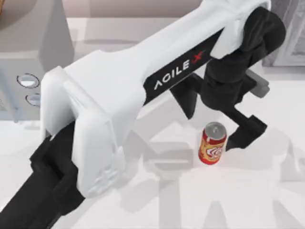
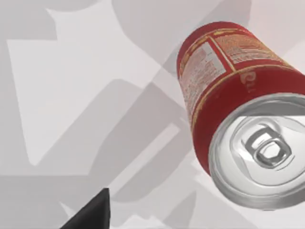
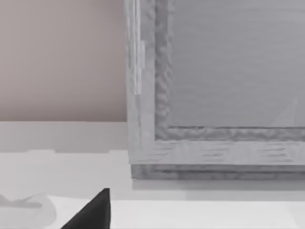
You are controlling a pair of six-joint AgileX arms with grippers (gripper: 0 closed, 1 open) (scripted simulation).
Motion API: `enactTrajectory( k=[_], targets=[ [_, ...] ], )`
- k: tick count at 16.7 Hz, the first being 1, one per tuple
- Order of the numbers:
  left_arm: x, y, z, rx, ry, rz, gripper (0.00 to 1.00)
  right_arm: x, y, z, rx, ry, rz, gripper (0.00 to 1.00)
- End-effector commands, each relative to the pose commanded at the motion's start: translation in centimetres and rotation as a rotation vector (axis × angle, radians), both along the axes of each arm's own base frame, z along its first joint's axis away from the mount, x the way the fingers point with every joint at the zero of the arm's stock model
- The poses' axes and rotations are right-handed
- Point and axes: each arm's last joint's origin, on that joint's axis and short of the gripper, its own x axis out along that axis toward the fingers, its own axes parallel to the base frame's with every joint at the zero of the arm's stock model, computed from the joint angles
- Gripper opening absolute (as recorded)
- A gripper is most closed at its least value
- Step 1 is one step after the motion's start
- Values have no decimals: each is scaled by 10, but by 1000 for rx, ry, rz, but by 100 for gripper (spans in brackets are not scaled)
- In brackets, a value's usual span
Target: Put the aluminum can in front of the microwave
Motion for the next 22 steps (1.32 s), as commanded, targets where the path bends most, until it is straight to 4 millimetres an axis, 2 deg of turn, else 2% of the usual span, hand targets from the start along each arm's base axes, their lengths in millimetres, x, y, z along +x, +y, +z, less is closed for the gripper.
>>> enactTrajectory(
  k=[4,14,17,22],
  targets=[
    [1,-7,4,-17,-26,43,100,0,0,0,0,0,0,100],
    [4,-6,8,-31,-41,66,100,0,0,0,0,0,0,100],
    [6,-9,-3,-30,-41,65,100,0,0,0,0,0,0,100],
    [6,-10,-35,-23,-35,65,100,0,0,0,0,0,0,100]
  ],
)
